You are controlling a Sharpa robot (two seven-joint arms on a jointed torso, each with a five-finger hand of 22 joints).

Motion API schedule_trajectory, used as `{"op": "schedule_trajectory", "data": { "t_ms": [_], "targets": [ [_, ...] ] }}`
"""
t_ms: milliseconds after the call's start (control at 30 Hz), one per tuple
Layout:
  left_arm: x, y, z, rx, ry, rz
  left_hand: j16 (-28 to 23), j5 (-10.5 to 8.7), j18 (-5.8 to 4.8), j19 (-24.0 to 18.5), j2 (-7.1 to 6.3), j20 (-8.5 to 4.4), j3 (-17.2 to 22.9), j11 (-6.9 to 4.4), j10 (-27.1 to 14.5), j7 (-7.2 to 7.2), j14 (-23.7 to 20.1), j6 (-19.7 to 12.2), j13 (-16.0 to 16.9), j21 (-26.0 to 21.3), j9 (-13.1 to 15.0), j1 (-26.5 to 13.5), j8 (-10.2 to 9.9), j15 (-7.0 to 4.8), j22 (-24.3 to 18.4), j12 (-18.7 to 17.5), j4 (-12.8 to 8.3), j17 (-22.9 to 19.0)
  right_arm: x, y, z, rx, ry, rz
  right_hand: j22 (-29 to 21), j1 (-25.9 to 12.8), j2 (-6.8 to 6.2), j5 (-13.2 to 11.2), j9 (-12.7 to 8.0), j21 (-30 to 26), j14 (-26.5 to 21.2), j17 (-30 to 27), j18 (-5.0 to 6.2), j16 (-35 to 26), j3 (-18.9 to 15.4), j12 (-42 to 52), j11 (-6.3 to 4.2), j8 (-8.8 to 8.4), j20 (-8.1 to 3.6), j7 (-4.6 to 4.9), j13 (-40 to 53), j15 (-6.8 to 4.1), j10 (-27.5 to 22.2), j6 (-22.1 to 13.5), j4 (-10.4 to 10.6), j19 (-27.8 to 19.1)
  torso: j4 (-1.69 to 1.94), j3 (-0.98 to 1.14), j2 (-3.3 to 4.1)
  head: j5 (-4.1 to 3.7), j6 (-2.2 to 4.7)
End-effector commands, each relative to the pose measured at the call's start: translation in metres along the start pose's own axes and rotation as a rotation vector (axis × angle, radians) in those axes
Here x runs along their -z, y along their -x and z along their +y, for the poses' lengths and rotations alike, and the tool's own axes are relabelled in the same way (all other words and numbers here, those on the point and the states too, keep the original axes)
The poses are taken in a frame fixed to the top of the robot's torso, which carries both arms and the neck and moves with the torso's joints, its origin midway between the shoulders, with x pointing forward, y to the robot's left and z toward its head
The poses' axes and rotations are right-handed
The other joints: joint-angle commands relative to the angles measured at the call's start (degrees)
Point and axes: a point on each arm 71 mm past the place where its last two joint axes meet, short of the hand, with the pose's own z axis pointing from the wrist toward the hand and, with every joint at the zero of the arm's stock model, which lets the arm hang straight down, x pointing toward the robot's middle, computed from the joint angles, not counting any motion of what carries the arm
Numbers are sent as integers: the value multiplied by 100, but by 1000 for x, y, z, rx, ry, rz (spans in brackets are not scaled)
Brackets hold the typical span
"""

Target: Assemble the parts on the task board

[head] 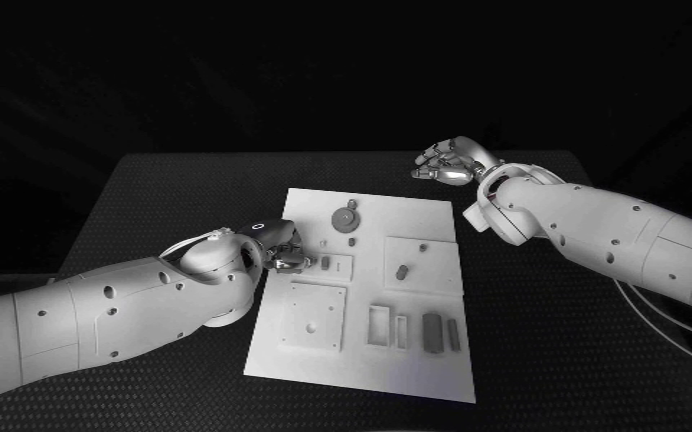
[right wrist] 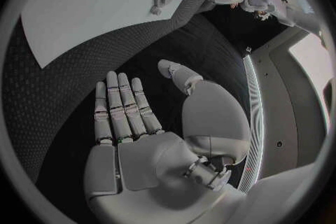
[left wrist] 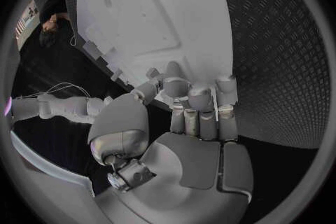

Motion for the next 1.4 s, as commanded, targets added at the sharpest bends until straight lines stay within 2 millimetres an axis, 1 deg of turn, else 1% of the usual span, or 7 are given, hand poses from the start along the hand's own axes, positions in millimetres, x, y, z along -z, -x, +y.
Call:
{"op": "schedule_trajectory", "data": {
  "t_ms": [33, 233, 967, 1100, 1200, 1233, 1400],
  "targets": [
    [1, -4, 0, -5, 2, 24, -6, -198, 65, 37, -1, -703, 55, -21, 4, 5, -4, -34, -19, -4, 4, 179, 38, -23, 85, 37, -46, -11, 0, -1, 0, -1, 9, 12, 6, -53, 12, 31, -7, -32, -9, -9, -115, -24, -27, -19, -18, 33, -29, 191, 1, 39, 39, -43, 5, -26, -2, 1, 2, -1, 0],
    [1, -4, 0, -4, 0, 19, -14, -372, 64, 39, 64, -699, 55, -13, 2, 11, -7, -50, -47, -4, 4, 397, 51, -21, 84, 42, -77, -19, 0, -1, 0, -1, 8, 12, 9, -55, 14, 33, -7, -33, -9, -9, -115, -24, -28, -21, -18, 33, -29, 192, 2, 39, 41, -43, 7, -27, -2, 3, 2, 0, 0],
    [0, -3, -1, -6, -5, 12, -23, -399, 60, 41, 59, -690, -19, -1, -8, 25, -24, -96, -74, 2, 29, 607, 75, -19, 80, 31, -84, -29, 0, -1, 0, -1, 8, 12, 15, -59, 16, 39, -9, -35, -9, -11, -119, -24, -31, -27, -17, 34, -29, 195, 2, 40, 44, -43, 10, -32, -2, 6, 0, 6, 7],
    [0, -3, -1, 2, -4, 14, -26, -400, 54, 40, -91, -683, -84, 4, -9, 29, -27, -107, -81, -3, 37, 560, 83, -19, 73, 29, 10, -33, 0, -1, 0, -1, 8, 12, 17, -60, 16, 40, -9, -35, -9, -12, -119, -24, -32, -28, -16, 34, -29, 195, 2, 41, 45, -43, 11, -33, 0, 6, -2, 5, 12],
    [0, -3, 0, 8, -3, 12, -33, -400, 57, 53, -365, -684, -112, 0, -11, 26, -26, -116, -93, -19, 47, 418, 88, -26, 55, 21, 279, -41, 0, -1, 0, -1, 8, 11, 18, -60, 16, 41, -10, -36, -9, -12, -120, -24, -32, -29, -16, 34, -29, 195, 2, 41, 45, -44, 11, -34, 2, 7, 0, 6, 11],
    [0, -3, 0, 13, -2, 12, -37, -400, 62, 65, -508, -688, -85, -3, -9, 24, -23, -119, -99, -25, 52, 362, 89, -32, 47, 17, 436, -45, 0, -1, 0, -1, 8, 11, 18, -60, 16, 41, -10, -36, -9, -12, -120, -24, -32, -29, -16, 34, -29, 196, 2, 41, 45, -44, 11, -34, 2, 7, 0, 6, 11],
    [-1, -2, 1, 28, 3, 9, -44, -398, 72, 83, -816, -694, -47, -7, -14, 29, -24, -195, -110, -33, 62, 255, 56, -57, 37, 8, 819, -53, 0, -1, 0, -1, 8, 11, 19, -61, 14, 42, -11, -36, -10, -13, -121, -24, -33, -31, -15, 34, -30, 196, 1, 41, 45, -45, 11, -36, -1, 9, -1, 7, 12]
  ]
}}
